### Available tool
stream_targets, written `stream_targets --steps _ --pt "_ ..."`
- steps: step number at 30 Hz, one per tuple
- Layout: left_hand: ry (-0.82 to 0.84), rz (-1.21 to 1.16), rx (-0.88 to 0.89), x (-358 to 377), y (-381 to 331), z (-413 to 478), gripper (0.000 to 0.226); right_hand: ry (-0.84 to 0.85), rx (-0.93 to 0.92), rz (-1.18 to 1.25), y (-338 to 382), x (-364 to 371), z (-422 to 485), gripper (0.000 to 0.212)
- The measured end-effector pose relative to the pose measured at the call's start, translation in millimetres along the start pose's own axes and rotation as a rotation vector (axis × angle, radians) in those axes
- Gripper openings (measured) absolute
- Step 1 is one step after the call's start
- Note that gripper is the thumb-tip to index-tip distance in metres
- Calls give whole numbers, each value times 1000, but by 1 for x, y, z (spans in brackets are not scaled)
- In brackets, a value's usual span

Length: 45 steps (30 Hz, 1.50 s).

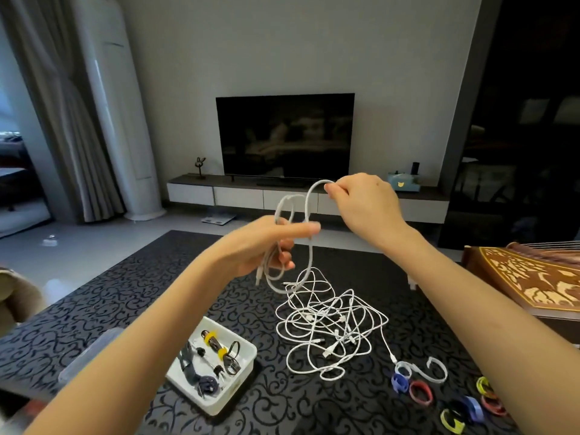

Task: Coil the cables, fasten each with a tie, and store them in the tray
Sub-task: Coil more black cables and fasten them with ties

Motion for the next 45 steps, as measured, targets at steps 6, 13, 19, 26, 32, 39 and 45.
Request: stream_targets --steps 6,13,19,26,32,39,45 --pt "-94 -140 -3 25 12 10 12 459 293 411 -14 27 -12 50" --pt "-191 -170 21 30 27 19 33 550 248 298 -18 30 -24 45" --pt "-155 -249 70 40 25 24 34 501 271 418 -24 35 -25 38" --pt "39 -419 97 57 21 19 33 466 234 453 -27 36 -25 37" --pt "-33 -342 164 55 17 23 26 494 277 527 -30 45 -33 38" --pt "11 -245 108 60 24 25 26 486 187 468 -30 46 -37 47" --pt "-45 92 49 63 37 16 25 779 194 799 -35 54 -64 8"
Point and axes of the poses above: each hand's wrist, its own z-axis towards the middle knuckle, its own x-axis out of the palm, y = z × x, the point moved 6 cm from there along z, towards the middle knuckle, and after that the axes turned 7 degrees about x, right-handed, at the moved point
